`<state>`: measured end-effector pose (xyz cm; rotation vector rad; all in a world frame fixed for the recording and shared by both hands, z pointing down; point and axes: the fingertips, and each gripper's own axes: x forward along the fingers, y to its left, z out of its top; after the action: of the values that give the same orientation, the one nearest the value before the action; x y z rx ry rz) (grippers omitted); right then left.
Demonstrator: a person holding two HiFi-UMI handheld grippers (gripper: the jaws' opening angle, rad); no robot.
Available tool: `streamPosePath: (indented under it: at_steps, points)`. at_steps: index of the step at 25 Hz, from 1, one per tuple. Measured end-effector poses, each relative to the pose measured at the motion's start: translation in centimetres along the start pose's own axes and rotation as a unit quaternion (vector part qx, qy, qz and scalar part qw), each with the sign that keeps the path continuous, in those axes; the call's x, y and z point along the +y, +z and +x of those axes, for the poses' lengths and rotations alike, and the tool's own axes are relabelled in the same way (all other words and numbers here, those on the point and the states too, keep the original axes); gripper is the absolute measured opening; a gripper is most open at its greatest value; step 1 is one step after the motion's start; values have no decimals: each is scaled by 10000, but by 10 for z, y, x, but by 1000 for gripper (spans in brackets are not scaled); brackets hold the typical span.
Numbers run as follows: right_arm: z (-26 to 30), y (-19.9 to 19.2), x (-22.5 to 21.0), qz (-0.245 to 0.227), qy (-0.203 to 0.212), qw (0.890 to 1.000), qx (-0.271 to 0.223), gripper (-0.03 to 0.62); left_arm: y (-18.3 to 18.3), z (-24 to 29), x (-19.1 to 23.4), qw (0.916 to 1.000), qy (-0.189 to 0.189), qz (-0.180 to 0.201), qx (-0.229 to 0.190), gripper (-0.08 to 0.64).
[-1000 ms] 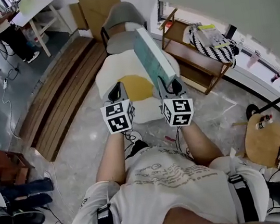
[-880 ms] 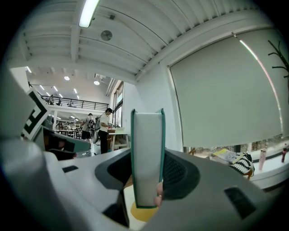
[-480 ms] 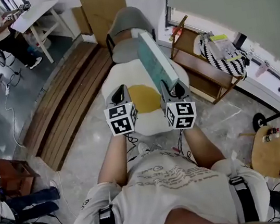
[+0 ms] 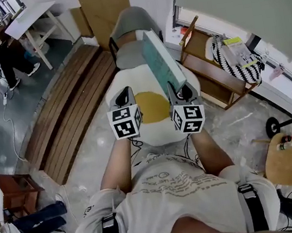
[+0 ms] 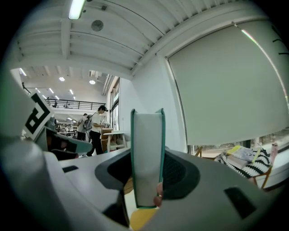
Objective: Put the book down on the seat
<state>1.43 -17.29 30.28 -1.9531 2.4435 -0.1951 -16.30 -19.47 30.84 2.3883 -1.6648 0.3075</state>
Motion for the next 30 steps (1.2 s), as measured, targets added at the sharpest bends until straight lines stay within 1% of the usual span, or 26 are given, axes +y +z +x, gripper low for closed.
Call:
streamPosePath:
  at_steps: [3, 5, 8, 12, 15, 21, 24, 26, 28, 30]
  points:
    - [8, -3, -11, 67, -91, 9999, 64, 183, -2, 16, -1, 9999, -66, -79, 94, 20]
    - [14, -6, -18, 86, -56, 9999, 122, 183, -8, 27, -3, 9997, -47, -104, 196, 20]
    - [22, -13, -34, 117, 51, 9997, 225, 184, -16, 41, -10, 9993, 21, -165, 336, 20]
    - [36, -22, -55, 54, 262, 9984, 496, 183, -18, 60, -19, 9984, 186, -326, 428, 20]
    - [47, -28, -69, 63, 416, 9971, 637, 183, -17, 74, -24, 9980, 319, -259, 490, 20]
    - [65, -53, -97, 337, 583, 9919, 1073, 184, -36, 99, -34, 9950, 443, -436, 778, 20]
    - [74, -75, -110, 519, 614, 9876, 1347, 183, -53, 111, -39, 9927, 471, -553, 964, 20]
    - [79, -92, -117, 726, 639, 9830, 1561, 183, -67, 116, -41, 9906, 480, -647, 1109, 20]
    - [83, -112, -124, 1034, 666, 9758, 1807, 183, -84, 121, -46, 9881, 488, -757, 1250, 20]
    - [87, -136, -130, 1401, 672, 9658, 2074, 183, -102, 124, -51, 9853, 493, -864, 1386, 20]
